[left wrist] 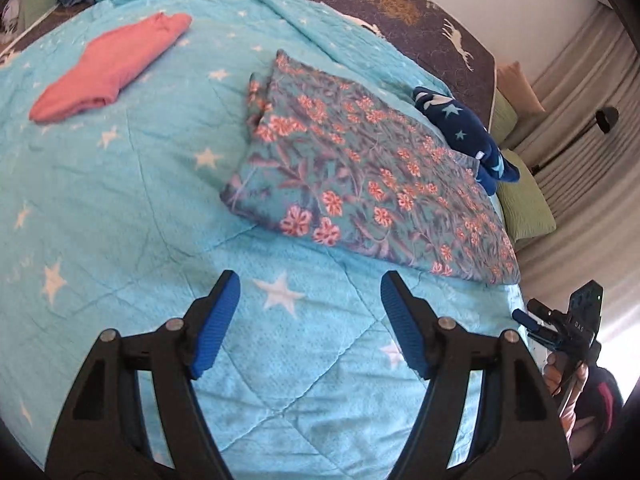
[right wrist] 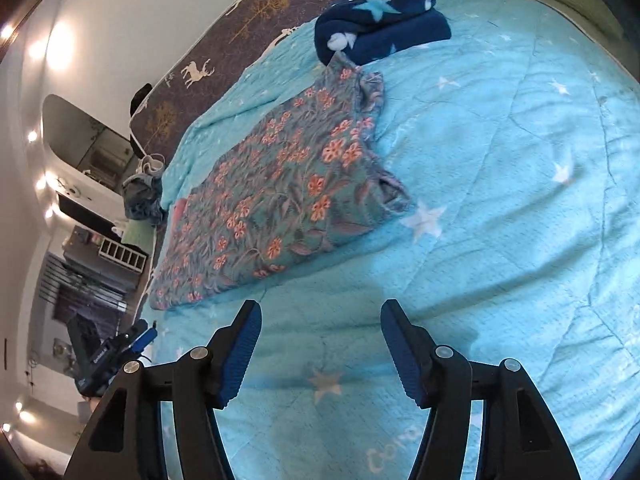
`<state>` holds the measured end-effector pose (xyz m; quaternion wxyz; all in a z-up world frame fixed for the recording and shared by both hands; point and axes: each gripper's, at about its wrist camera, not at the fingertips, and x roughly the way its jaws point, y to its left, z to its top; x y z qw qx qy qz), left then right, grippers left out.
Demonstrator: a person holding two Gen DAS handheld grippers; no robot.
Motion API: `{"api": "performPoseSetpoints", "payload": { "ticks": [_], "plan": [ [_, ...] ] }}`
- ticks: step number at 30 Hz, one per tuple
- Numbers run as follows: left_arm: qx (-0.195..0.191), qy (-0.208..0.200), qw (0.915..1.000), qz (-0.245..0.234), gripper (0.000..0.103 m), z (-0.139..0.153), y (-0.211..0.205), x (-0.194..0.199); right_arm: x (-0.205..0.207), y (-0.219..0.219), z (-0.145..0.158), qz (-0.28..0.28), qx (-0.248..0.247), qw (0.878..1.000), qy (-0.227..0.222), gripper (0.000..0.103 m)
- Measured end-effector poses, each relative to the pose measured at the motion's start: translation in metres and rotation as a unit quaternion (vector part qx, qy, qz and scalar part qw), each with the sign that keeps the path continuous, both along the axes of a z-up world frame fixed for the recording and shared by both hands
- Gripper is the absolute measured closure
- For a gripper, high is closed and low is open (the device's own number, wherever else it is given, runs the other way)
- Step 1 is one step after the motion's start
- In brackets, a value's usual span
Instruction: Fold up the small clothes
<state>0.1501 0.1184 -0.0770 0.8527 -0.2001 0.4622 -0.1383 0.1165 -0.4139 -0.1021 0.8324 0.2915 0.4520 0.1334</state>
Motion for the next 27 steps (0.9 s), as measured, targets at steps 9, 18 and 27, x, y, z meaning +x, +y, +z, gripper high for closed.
{"api": "performPoseSetpoints", "payload": {
  "ticks": [9, 18, 27],
  "plan": [
    [-0.061, 0.016, 0.9968, 0.049, 0.030, -0.014, 0.018, 0.011, 0.034, 0.002, -0.014, -0.022, 0.028, 0.999, 0.008, 0.038],
    [-0.064, 0.006, 0.9947, 0.080, 0.033, -0.017, 0.024, 0.033, 0.044, -0.008, -0.023, -0.047, 0.083, 0.995, -0.003, 0.038],
    [-0.083, 0.000, 0.9925, 0.089, 0.088, -0.018, 0.023, 0.041, 0.064, -0.017, -0.028, -0.097, 0.104, 0.990, 0.019, 0.100]
  ]
}}
